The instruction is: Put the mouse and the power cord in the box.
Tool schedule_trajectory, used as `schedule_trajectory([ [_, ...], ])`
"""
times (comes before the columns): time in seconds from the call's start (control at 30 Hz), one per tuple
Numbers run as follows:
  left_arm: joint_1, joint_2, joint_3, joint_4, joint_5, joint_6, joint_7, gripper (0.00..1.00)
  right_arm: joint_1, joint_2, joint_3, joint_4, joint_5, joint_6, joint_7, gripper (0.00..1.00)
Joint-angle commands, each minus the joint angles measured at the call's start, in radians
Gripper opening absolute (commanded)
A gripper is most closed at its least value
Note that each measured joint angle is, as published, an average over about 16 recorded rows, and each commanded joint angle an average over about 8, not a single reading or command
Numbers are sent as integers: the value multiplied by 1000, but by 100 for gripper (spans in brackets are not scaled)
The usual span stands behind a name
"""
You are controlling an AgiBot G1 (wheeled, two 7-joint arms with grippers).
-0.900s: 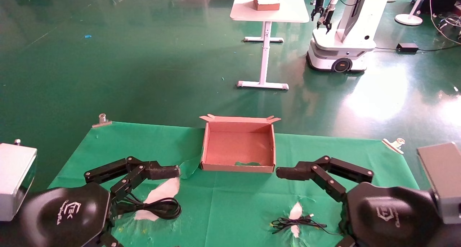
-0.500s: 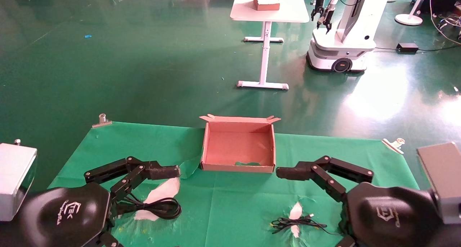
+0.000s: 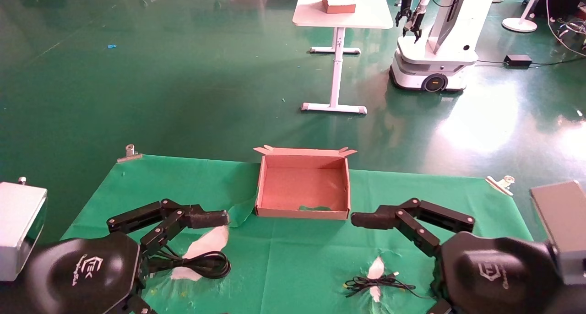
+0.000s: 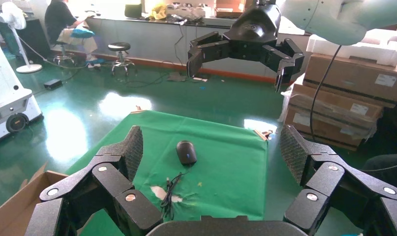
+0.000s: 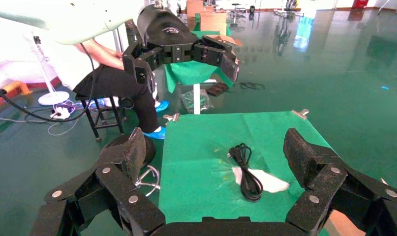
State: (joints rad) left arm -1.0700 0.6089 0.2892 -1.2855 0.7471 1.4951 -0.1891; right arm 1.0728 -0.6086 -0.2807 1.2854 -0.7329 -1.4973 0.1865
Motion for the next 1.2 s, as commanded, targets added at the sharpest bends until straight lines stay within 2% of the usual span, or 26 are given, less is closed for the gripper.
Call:
schedule_trajectory([
  [0.03, -1, 1, -3, 1, -6, 1, 1, 100, 0, 0, 2, 1, 5, 0, 1, 100],
  [0.13, 10, -8, 15, -6, 32, 0, -1, 100, -1, 5, -5, 2, -15, -1, -3, 100],
  [0.23, 12, -25, 52, -26, 128, -7, -16, 100, 6, 23, -21, 19, -71, -7, -10, 100],
  [0.4, -63, -22, 156, -58, 410, -31, -81, 100, 63, 53, -81, 54, -247, -24, -17, 100],
  [0.53, -163, 30, 247, -65, 667, -44, -142, 100, 126, 48, -142, 62, -396, -31, -5, 100],
  [0.67, -230, 76, 309, -68, 843, -47, -196, 100, 163, 38, -182, 66, -486, -29, 17, 100],
  [0.83, -260, 95, 333, -69, 916, -42, -226, 100, 178, 33, -196, 67, -515, -31, 26, 100],
  [1.0, -265, 110, 339, -56, 932, -52, -199, 100, 180, 29, -196, 52, -503, -34, 15, 100],
  [1.2, -293, 206, 396, -34, 1148, -147, -212, 100, 189, 35, -200, 43, -492, -36, 5, 100],
])
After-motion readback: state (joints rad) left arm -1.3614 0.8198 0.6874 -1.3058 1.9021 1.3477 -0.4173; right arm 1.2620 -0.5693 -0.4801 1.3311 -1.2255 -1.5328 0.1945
